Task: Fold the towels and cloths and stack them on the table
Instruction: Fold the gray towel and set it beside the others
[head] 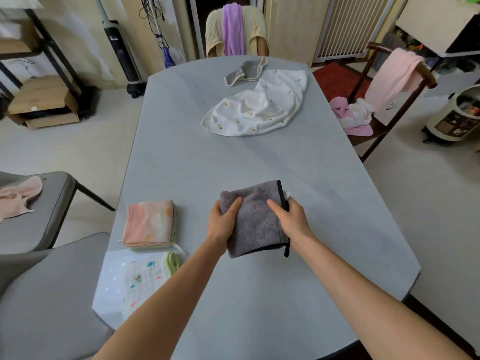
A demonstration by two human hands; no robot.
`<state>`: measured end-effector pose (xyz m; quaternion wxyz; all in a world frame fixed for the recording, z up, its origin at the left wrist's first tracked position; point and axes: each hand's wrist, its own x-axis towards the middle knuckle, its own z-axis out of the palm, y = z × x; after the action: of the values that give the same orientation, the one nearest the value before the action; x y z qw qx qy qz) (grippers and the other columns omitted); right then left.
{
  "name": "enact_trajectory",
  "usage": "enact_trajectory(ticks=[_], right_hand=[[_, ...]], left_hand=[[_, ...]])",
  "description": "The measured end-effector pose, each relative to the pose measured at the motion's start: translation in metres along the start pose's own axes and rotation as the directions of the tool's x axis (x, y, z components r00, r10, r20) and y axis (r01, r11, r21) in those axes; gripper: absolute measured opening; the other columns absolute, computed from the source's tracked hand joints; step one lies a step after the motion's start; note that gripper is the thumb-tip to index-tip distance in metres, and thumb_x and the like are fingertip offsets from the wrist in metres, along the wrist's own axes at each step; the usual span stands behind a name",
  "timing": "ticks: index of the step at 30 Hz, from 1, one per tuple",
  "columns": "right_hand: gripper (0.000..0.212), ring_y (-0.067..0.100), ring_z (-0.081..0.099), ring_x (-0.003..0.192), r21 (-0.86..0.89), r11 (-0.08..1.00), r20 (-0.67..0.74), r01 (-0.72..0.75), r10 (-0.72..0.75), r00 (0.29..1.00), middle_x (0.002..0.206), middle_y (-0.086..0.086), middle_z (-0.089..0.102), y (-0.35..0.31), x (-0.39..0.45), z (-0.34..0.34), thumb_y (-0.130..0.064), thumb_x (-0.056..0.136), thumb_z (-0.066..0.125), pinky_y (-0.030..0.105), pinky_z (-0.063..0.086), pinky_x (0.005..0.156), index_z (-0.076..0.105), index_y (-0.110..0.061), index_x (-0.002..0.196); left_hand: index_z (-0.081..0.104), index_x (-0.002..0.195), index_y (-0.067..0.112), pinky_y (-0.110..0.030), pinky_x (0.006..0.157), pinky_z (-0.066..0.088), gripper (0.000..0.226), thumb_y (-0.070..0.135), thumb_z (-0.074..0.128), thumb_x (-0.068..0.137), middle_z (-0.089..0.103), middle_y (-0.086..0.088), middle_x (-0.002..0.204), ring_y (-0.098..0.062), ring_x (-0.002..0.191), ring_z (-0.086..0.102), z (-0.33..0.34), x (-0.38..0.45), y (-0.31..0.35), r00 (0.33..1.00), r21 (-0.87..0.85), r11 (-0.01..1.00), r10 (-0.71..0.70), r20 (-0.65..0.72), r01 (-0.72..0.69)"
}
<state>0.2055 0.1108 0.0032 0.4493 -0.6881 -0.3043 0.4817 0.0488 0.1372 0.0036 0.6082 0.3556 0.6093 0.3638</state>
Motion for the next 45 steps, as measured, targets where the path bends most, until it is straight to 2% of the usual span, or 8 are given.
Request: enact_trajectory(ticks=[4, 12, 19, 23, 26, 28, 40, 45], right_hand=[[0.024, 0.020, 0.064, 0.090, -0.126, 0.988, -0.016, 0.093, -0.096, 0.995, 0.097, 0.004, 0.066, 0.007, 0.002, 0.034, -0.024, 0.090, 0.063, 0.039, 0.054, 0.082, 0.056, -0.007, 0.106], [0.020, 0.026, 0.056, 0.095, -0.374, 0.923, 0.130, 0.091, -0.046, 0.991, 0.102, 0.004, 0.055, 0.031, 0.030, 0.119, -0.016, 0.099, 0.042, 0.029, 0.039, 0.074, 0.040, -0.006, 0.115], [0.048, 0.027, 0.049, 0.119, -0.464, 0.883, 0.098, 0.079, -0.038, 0.995, 0.136, 0.010, 0.045, 0.037, 0.074, 0.153, -0.006, 0.097, 0.041, 0.032, 0.040, 0.095, 0.026, -0.010, 0.142], [0.064, 0.031, 0.027, 0.141, -0.792, 0.576, 0.055, 0.201, -0.261, 0.964, 0.158, 0.013, 0.014, 0.055, 0.072, 0.168, -0.001, 0.091, 0.040, 0.039, 0.031, 0.109, 0.022, -0.016, 0.150], [0.063, 0.030, 0.037, 0.138, -0.865, 0.288, 0.295, 0.410, -0.368, 0.881, 0.152, 0.016, 0.033, 0.057, 0.083, 0.177, -0.014, 0.081, 0.034, 0.038, 0.028, 0.109, 0.041, -0.008, 0.143], [0.060, 0.029, 0.040, 0.136, -0.857, 0.246, 0.369, 0.453, -0.320, 0.873, 0.148, 0.016, 0.039, 0.065, 0.090, 0.179, -0.025, 0.086, 0.033, 0.038, 0.021, 0.111, 0.043, -0.002, 0.140], [0.064, 0.033, 0.013, 0.145, -0.844, 0.231, 0.427, 0.484, -0.257, 0.867, 0.156, 0.017, 0.019, 0.092, 0.122, 0.169, -0.032, 0.092, 0.023, 0.042, 0.013, 0.116, 0.026, 0.000, 0.147], [0.060, 0.022, -0.005, 0.148, -0.875, 0.149, 0.457, 0.460, -0.056, 0.888, 0.161, 0.005, -0.003, 0.066, 0.129, 0.158, -0.039, 0.101, 0.025, 0.045, 0.002, 0.119, 0.008, -0.014, 0.153]], left_hand=[[0.054, 0.107, 0.021, -0.021, 0.070, 0.052, 0.043, 0.049, 0.070, 0.080, 0.064, 0.002, 0.105, -0.011, 0.090, 0.063, -0.027, -0.005, -0.019, 0.989, 0.128, 0.981, -0.149, 0.022, 0.145], [0.036, 0.136, 0.020, -0.028, 0.088, 0.046, 0.064, 0.035, 0.070, 0.084, 0.053, 0.007, 0.113, -0.017, 0.107, 0.056, -0.091, 0.031, -0.028, 0.955, 0.417, 0.905, 0.187, -0.229, -0.078], [0.007, 0.154, 0.019, -0.014, 0.097, 0.016, 0.067, 0.029, 0.045, 0.100, 0.016, -0.011, 0.155, -0.025, 0.139, 0.025, -0.106, 0.086, -0.036, 0.969, 0.668, 0.732, 0.236, -0.067, -0.132], [0.009, 0.154, 0.021, -0.042, 0.115, 0.021, 0.057, 0.034, 0.028, 0.102, -0.004, -0.009, 0.161, -0.028, 0.148, 0.001, -0.112, 0.105, -0.055, 0.938, 0.901, 0.347, 0.311, 0.152, -0.261], [0.028, 0.150, 0.015, -0.046, 0.113, 0.030, 0.058, 0.039, 0.024, 0.097, 0.020, -0.008, 0.158, -0.031, 0.145, 0.017, -0.113, 0.126, -0.060, 0.903, 0.910, 0.221, 0.339, 0.265, -0.350], [0.008, 0.153, 0.018, -0.043, 0.120, 0.010, 0.064, 0.047, 0.010, 0.096, -0.001, -0.001, 0.160, -0.026, 0.147, -0.006, -0.114, 0.133, -0.064, 0.908, 0.916, 0.169, 0.287, 0.307, -0.363], [-0.010, 0.148, 0.015, -0.040, 0.120, 0.001, 0.062, 0.049, -0.008, 0.096, -0.015, -0.004, 0.157, -0.029, 0.145, -0.018, -0.108, 0.161, -0.076, 0.901, 0.908, 0.094, 0.203, 0.384, -0.408], [0.010, 0.153, 0.016, -0.036, 0.115, 0.026, 0.058, 0.027, 0.033, 0.102, 0.010, -0.002, 0.161, -0.019, 0.148, 0.005, -0.106, 0.141, -0.035, 0.944, 0.923, 0.209, 0.141, 0.298, -0.322]])
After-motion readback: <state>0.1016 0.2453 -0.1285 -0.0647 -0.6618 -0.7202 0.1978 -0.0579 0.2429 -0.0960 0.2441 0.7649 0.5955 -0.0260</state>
